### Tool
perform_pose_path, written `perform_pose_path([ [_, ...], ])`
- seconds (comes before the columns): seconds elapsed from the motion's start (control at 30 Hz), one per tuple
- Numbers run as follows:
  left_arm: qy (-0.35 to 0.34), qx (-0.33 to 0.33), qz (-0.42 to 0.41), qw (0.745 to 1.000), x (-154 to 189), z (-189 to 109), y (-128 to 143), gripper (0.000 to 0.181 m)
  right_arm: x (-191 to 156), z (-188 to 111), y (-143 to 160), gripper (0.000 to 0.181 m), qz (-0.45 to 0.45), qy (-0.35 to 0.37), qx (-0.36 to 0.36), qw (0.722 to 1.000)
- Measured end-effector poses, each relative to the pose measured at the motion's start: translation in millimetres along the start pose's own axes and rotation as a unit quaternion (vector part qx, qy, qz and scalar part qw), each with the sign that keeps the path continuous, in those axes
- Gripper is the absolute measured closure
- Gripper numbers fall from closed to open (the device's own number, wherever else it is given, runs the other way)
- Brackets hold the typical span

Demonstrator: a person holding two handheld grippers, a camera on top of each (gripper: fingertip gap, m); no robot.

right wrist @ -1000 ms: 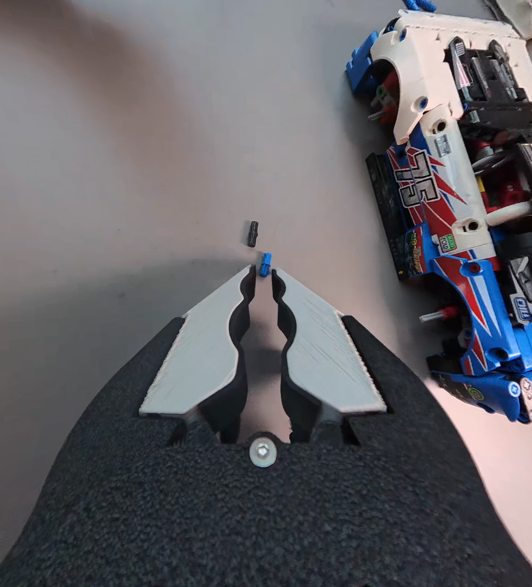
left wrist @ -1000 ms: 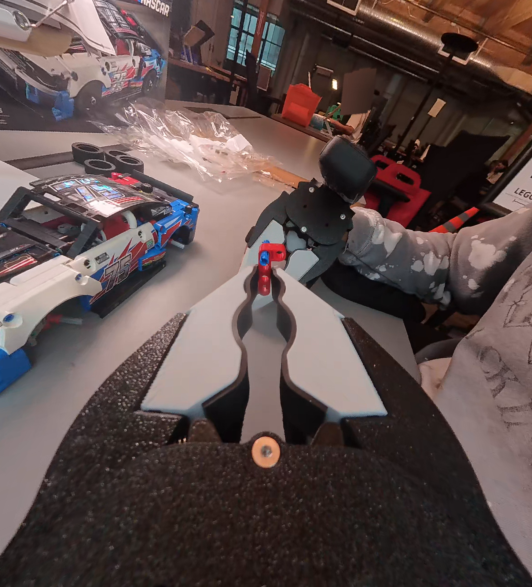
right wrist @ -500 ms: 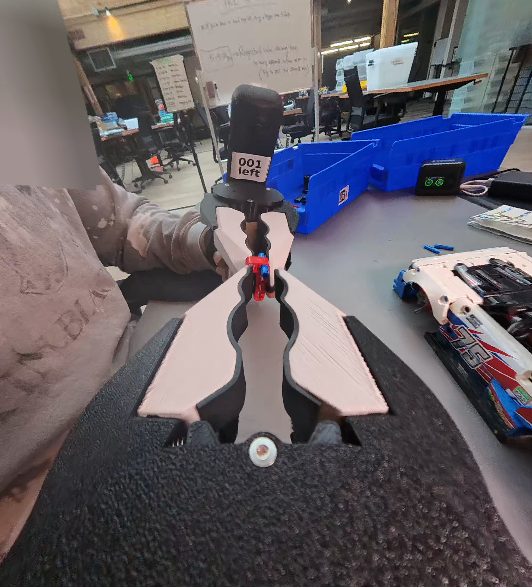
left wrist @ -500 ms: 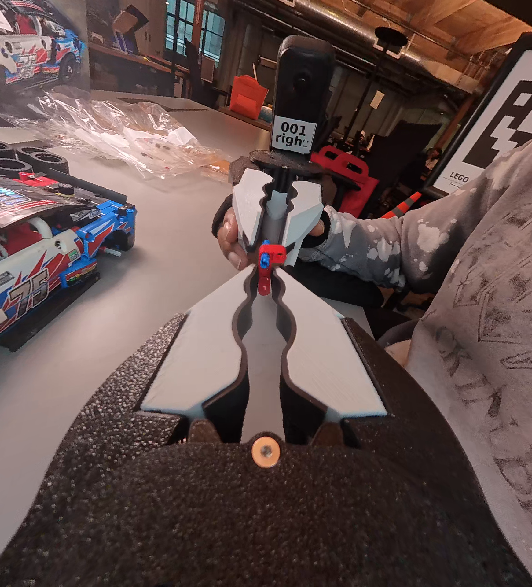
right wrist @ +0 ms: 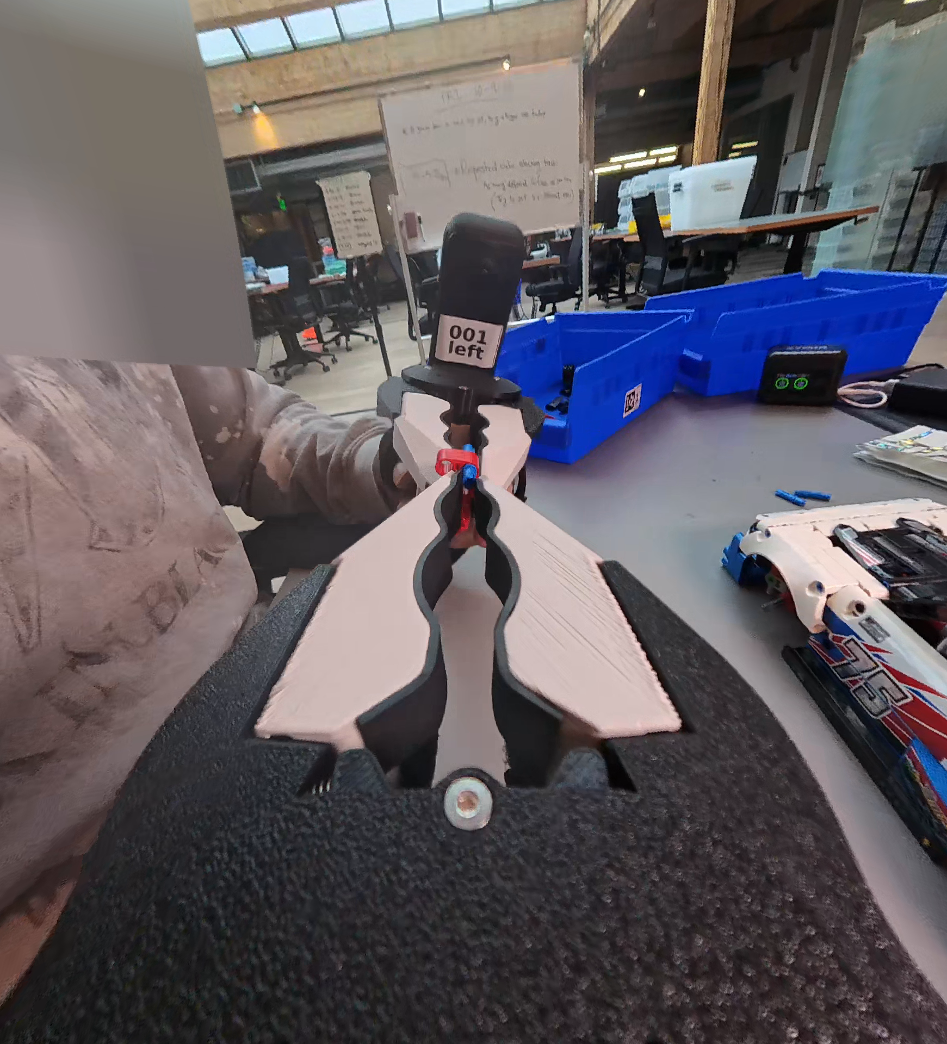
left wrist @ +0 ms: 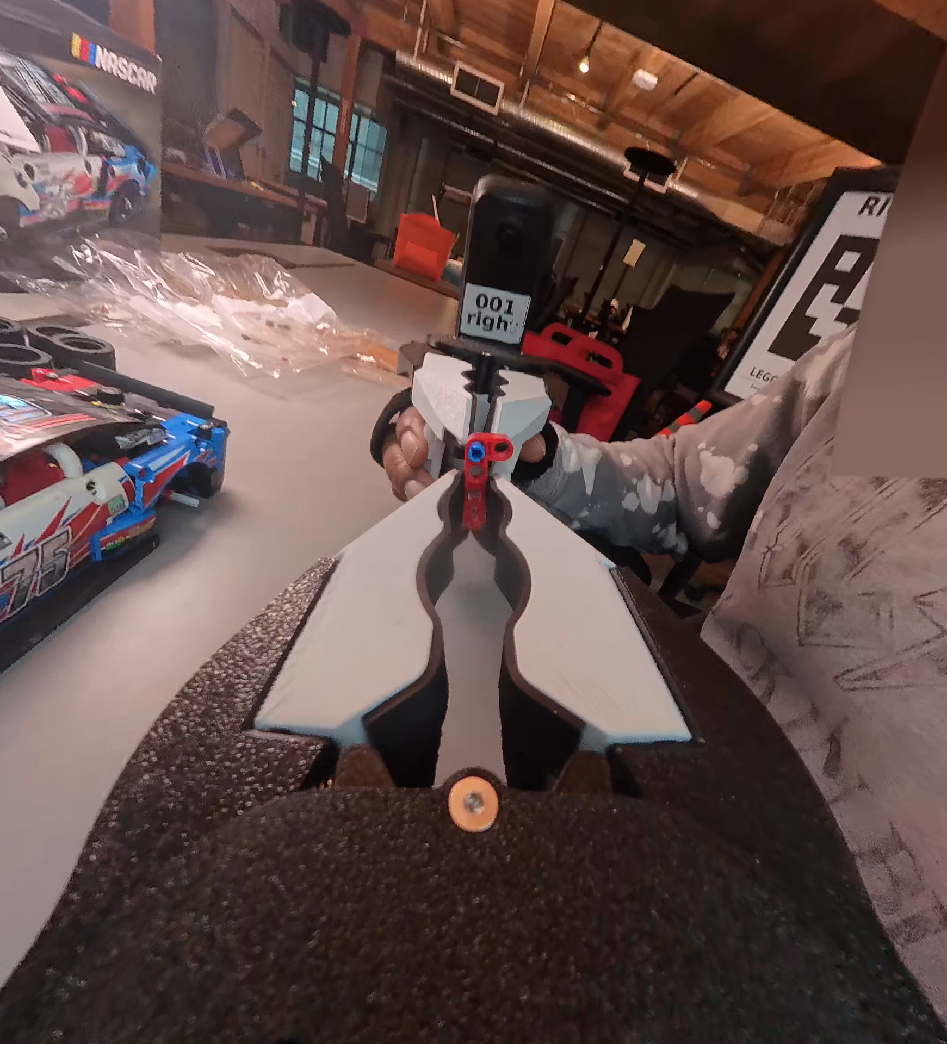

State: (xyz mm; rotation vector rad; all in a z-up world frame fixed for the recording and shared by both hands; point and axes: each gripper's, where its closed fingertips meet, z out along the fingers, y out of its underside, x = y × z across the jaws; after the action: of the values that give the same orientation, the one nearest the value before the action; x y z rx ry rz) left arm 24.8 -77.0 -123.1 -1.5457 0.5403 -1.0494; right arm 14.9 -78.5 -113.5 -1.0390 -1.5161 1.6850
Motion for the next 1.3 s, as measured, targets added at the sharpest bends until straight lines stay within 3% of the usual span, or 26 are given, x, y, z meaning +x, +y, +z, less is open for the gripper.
perform_pose_path([
  [0.13,-0.006,0.055,0.002,0.998,2.4,-4.7,-22.0,0.177,0.8,1.1,-15.5,0.181,0.016,0.0,0.052,0.998],
  [0.37,-0.01,0.097,-0.01,0.995,1.7,-5.8,-37.0,0.178,3.3,-0.7,-23.8,0.181,0.034,-0.003,0.087,0.996],
  [0.4,-0.01,0.119,-0.012,0.993,0.5,-9.8,-43.3,0.177,3.8,-0.6,-22.5,0.181,0.038,-0.003,0.087,0.996],
  [0.47,-0.02,0.206,-0.035,0.978,-10.7,-44.2,-79.8,0.179,16.5,-11.3,-13.0,0.181,0.049,0.021,0.08,0.995],
  [0.5,-0.033,0.217,-0.023,0.975,-14.3,-57.6,-88.1,0.178,21.4,-17.7,-8.7,0.181,0.057,0.028,0.076,0.995],
  [0.7,-0.033,0.162,-0.024,0.986,-16.1,-49.1,-64.1,0.177,30.2,-4.1,-6.8,0.181,0.039,0.052,0.045,0.997],
  [0.83,-0.006,0.132,-0.049,0.99,-15.5,-30.4,-43.4,0.177,18.5,5.4,-23.0,0.158,0.051,0.038,0.076,0.995],
  [1.03,0.029,0.128,-0.055,0.99,-2.7,-15.9,-38.9,0.177,10.6,9.6,-34.3,0.166,0.054,0.039,0.097,0.993],
  [1.1,0.034,0.13,-0.056,0.989,-0.8,-15.4,-38.7,0.176,8.4,8.5,-33.3,0.176,0.051,0.035,0.095,0.994],
  [1.3,0.043,0.111,-0.044,0.992,4.7,-10.9,-32.1,0.176,3.1,7.5,-31.6,0.176,0.038,0.03,0.082,0.996],
])
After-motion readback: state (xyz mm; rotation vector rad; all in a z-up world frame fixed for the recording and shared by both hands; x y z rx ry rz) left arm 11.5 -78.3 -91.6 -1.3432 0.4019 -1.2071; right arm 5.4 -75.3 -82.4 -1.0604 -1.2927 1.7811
